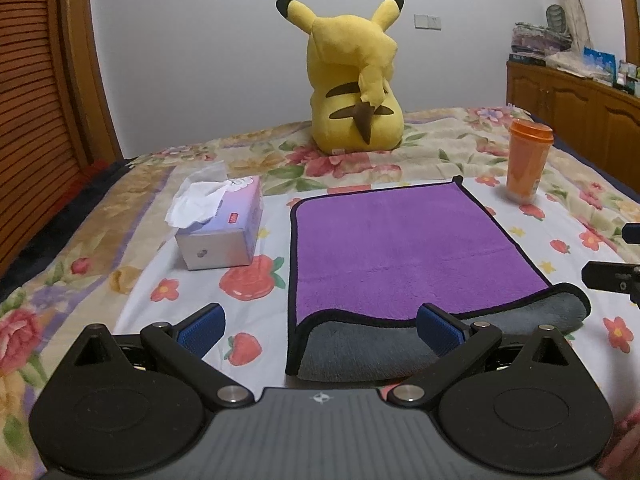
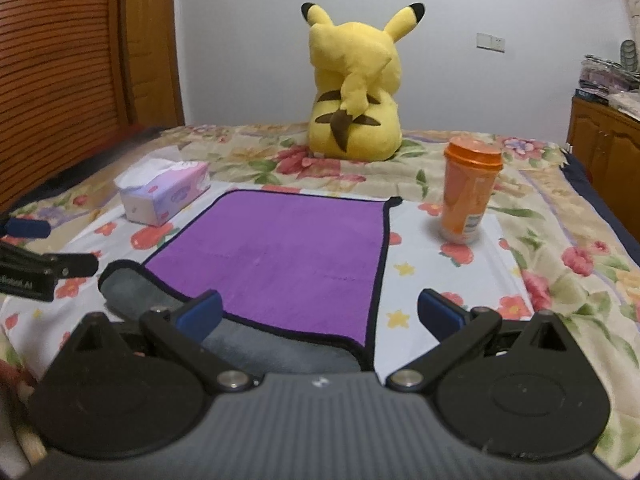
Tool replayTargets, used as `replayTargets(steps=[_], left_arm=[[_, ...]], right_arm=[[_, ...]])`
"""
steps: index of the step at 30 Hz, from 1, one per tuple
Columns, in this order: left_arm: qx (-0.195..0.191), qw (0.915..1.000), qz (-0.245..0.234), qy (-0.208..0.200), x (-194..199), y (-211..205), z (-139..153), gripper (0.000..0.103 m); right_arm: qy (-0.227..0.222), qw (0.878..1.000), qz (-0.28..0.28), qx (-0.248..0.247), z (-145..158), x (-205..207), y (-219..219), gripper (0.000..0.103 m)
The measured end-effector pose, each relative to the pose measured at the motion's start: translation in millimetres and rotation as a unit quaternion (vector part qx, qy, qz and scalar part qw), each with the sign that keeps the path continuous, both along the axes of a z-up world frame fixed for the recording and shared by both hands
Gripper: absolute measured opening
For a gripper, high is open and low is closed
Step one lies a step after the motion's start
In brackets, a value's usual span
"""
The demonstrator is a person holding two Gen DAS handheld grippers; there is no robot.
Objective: Fold towel
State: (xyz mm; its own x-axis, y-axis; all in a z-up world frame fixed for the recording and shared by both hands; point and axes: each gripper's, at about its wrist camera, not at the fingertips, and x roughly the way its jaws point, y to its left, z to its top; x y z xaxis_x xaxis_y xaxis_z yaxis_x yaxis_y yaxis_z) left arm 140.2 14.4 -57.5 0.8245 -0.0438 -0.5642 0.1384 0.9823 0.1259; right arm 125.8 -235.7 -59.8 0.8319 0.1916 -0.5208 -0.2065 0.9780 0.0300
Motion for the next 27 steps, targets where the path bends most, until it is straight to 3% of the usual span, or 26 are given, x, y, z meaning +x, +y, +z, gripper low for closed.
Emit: replayTargets(steps=[8,17,22,27], left_arm=[[-0.009,0.9998,-0.002,0.016,17.3,7.6,-8.1,0.1],[-0.019,0.999,-0.008,0.039,35.0,13.6,-18.4,0.09],[-0.029,0.9976,-0.01,0.062,45.2,18.1,-26.3,0.076],[-0.029,0.9964,-0.006,0.079,52.1,22.5,-34.7,0.074]], right_arm=[[0.018,1.0,0.009,-0.004,-7.8,14.7,2.6,0.103],[0.047,0.999,0.019,-0.01,-19.7,25.9,5.6,0.103],[0.064,0.998,0.022,-0.01,-25.2,31.6,5.1,0.103],[0.085,0.996,0.026,-0.009,-31.8,36.1,4.7,0.103]])
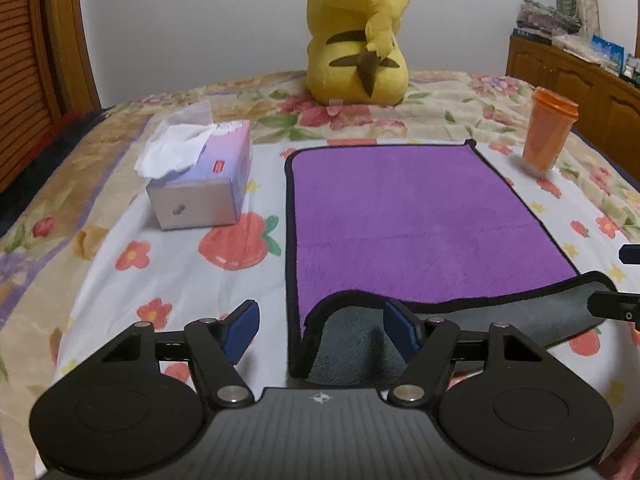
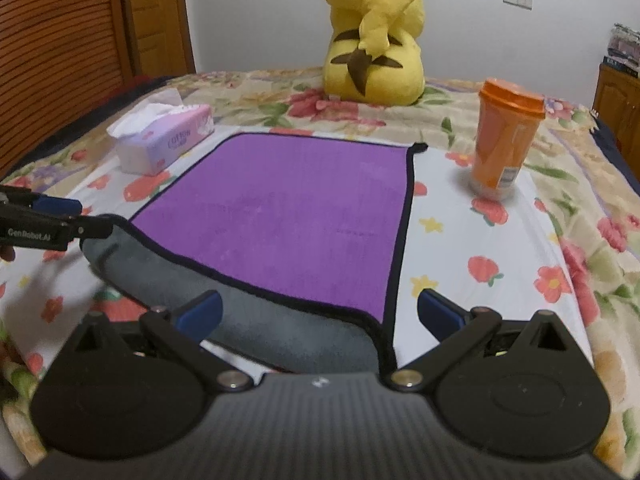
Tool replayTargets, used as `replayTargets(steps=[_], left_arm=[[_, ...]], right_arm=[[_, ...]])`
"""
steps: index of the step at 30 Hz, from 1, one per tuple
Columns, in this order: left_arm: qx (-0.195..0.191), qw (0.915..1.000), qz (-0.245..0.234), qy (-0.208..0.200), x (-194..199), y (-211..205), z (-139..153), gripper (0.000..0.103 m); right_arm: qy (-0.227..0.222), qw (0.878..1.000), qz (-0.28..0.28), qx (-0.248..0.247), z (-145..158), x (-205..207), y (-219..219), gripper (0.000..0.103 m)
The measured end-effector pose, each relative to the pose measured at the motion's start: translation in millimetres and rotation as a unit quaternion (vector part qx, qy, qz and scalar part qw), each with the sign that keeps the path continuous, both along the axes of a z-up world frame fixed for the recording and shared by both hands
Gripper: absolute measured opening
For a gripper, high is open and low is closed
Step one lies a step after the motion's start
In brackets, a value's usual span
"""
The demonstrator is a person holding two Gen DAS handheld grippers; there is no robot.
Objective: Fold towel
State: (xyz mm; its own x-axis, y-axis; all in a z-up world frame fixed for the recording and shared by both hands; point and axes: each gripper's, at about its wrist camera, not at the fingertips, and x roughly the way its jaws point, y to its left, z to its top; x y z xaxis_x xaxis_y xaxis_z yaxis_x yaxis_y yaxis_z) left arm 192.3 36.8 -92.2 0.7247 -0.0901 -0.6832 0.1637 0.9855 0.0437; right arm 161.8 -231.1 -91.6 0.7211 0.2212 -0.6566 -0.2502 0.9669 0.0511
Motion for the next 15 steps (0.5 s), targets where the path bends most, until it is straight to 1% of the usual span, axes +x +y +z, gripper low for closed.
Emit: replayTargets(steps=[2,9,13,15], left_arm=[[0.0,1.0,0.004,0.007,2.3,2.5,-3.5,0.072],[-0.01,0.9995,0.006,0.029,7.1,5.6,-11.8,0.059],[-0.005,0.9991,-0.006,0.041,7.7,3.2,-16.9,0.046],[-0.001,0.9989,-0.011,0.046,7.9,1.6,-19.1,0.043]], right_arm=[[0.011,1.0,-0.001,0.001,-3.4,1.5,-1.0,0.103],[0.036,0.999,0.0,0.008,-10.0,6.6,-4.4,0.103],[0.05,0.999,0.002,0.017,-13.4,9.3,-5.8,0.103],[0.057,0.998,0.004,0.022,-14.8,9.8,-6.7,0.103]])
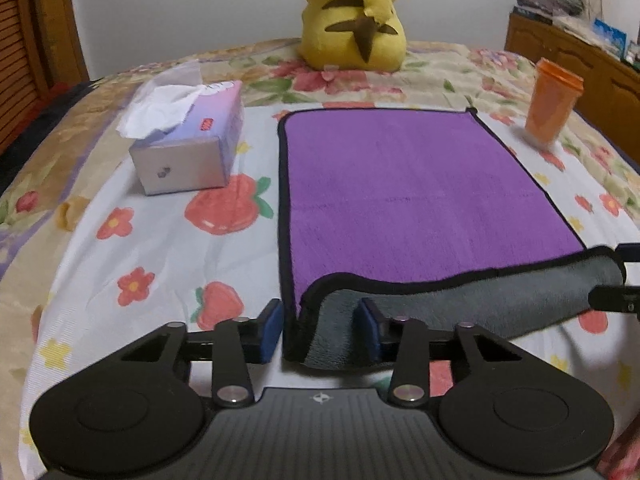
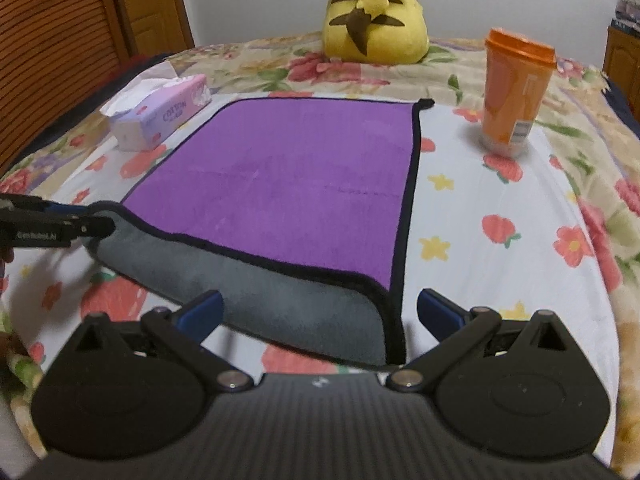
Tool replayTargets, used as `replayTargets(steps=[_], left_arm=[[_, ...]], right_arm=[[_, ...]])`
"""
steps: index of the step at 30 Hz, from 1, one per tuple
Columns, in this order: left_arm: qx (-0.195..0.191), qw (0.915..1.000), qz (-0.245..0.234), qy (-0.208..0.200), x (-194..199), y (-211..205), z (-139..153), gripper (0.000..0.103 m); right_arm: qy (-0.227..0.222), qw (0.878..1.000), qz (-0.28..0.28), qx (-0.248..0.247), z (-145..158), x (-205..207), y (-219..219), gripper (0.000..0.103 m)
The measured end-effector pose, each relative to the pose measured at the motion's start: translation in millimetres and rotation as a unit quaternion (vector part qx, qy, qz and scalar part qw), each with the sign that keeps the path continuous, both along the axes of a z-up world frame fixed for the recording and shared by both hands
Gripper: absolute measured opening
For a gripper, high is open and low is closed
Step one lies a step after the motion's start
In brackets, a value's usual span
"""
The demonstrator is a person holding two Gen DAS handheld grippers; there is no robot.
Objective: Fold towel
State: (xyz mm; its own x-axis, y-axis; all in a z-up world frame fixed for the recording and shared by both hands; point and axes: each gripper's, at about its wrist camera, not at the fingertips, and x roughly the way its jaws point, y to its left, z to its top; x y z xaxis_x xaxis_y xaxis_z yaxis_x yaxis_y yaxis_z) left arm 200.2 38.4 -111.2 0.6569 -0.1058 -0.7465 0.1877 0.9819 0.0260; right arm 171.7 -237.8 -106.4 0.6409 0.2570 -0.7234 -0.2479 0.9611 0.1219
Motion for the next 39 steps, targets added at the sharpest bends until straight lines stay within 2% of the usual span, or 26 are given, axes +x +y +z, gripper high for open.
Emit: replayTargets(steps=[3,4,5,9,12,17,24,28,31,33,39], left_arm=[[-0.004,1.0,-0.001,0.007,0.1,-0.1,-1.1,0.039],[-0.005,0.9999,-0.001,0.009,0.2,0.0,-1.7,0.038],[-0.006,0.9999,-0.001,0.011,0.1,-0.1,-2.1,0.038],[-0.009,0.9998,0.002,0.015,-0.1,0.7,-2.4,0.036],[-0.01,0.9998,0.002,0.017,-0.2,0.3,-2.3,0.035],[-0.011,0.9998,0.002,0.016,-0.5,0.4,-2.0,0.026],[-0.009,0.9998,0.001,0.016,-1.7,-0.5,-2.0,0.02],[-0.013,0.9998,-0.004,0.015,-2.4,-0.7,-1.0,0.012],[-0.014,0.9998,-0.008,0.009,-3.6,-2.0,1.1,0.01],[-0.015,0.9998,-0.01,0.006,-4.3,-2.7,2.5,0.009],[-0.017,0.9998,-0.013,-0.003,-5.7,-3.0,8.1,0.008]], right_arm=[[0.006,1.0,0.001,0.007,-1.3,0.6,-1.3,0.1],[0.008,1.0,0.001,0.009,-1.5,1.1,-1.7,0.092],[0.01,1.0,0.0,0.011,-1.8,1.3,-1.9,0.088],[0.013,1.0,-0.001,0.02,-1.9,1.6,-4.1,0.087],[0.015,0.999,-0.002,0.028,-1.2,2.7,-6.0,0.079],[0.021,0.999,-0.008,0.026,-2.0,4.8,-10.5,0.059],[0.032,0.999,-0.018,0.016,-5.4,8.9,-16.9,0.043],[0.03,0.999,-0.026,0.002,-5.7,9.8,-19.6,0.023],[0.028,0.999,-0.026,0.0,-5.8,10.8,-21.7,0.019],[0.027,0.999,-0.023,-0.002,-6.1,11.6,-21.8,0.009],[0.021,1.0,-0.019,0.002,-3.5,13.5,-23.7,0.006]])
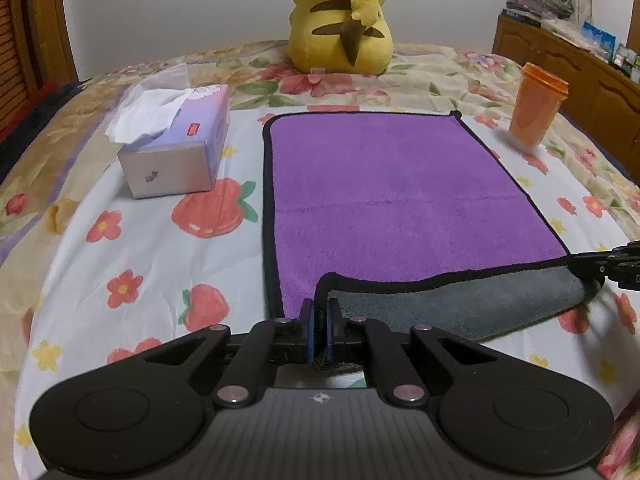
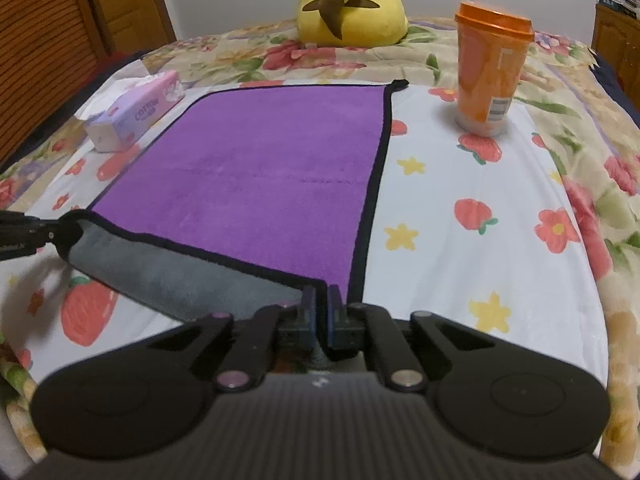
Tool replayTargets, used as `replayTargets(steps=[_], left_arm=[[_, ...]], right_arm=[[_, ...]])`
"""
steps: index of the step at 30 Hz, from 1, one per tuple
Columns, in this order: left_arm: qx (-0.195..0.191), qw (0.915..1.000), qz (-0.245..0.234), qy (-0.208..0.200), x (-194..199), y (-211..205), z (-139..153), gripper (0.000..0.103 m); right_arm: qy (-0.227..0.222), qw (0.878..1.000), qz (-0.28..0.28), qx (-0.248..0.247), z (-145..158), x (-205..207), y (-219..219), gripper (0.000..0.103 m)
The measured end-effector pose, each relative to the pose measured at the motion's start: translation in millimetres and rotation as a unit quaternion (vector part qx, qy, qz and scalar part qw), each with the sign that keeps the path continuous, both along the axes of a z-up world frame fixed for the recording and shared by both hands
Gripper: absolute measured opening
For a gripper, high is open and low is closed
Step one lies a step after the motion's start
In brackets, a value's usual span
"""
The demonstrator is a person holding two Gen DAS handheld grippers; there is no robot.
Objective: Fold towel
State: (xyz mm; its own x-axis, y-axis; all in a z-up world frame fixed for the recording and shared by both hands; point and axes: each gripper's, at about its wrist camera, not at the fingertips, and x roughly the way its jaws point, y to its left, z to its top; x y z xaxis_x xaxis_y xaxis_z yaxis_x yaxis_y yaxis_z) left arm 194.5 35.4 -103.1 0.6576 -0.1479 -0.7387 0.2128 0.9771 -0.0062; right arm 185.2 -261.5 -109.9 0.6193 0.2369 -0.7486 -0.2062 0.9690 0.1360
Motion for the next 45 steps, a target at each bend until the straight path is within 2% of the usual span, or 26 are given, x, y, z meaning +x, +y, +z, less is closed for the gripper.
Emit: replayTargets(steps=[8,18,37,45], left_arm=[[0.0,0.9998,-0.003,-0.019,-3.1,-1.6,9.1,0.008],[-0.023,0.998,-0.01,-0.058,-9.1,-5.2,33.4,0.008],[-0.034,0.9954,-0.025,-0.086,-5.5,-7.1,49.1,0.008],[-0.033,0.9954,-0.024,-0.087,5.9,-6.2,44.9,0.008]], right_arm=[[-0.011,1.0,0.001,0.009,4.6,1.3,-1.9,0.005],[-0.049,0.999,0.002,0.015,17.9,2.5,-5.0,0.005],[-0.099,0.995,0.022,0.018,35.7,16.1,-5.5,0.005],[-0.109,0.993,0.028,0.019,35.0,20.6,-5.6,0.005]])
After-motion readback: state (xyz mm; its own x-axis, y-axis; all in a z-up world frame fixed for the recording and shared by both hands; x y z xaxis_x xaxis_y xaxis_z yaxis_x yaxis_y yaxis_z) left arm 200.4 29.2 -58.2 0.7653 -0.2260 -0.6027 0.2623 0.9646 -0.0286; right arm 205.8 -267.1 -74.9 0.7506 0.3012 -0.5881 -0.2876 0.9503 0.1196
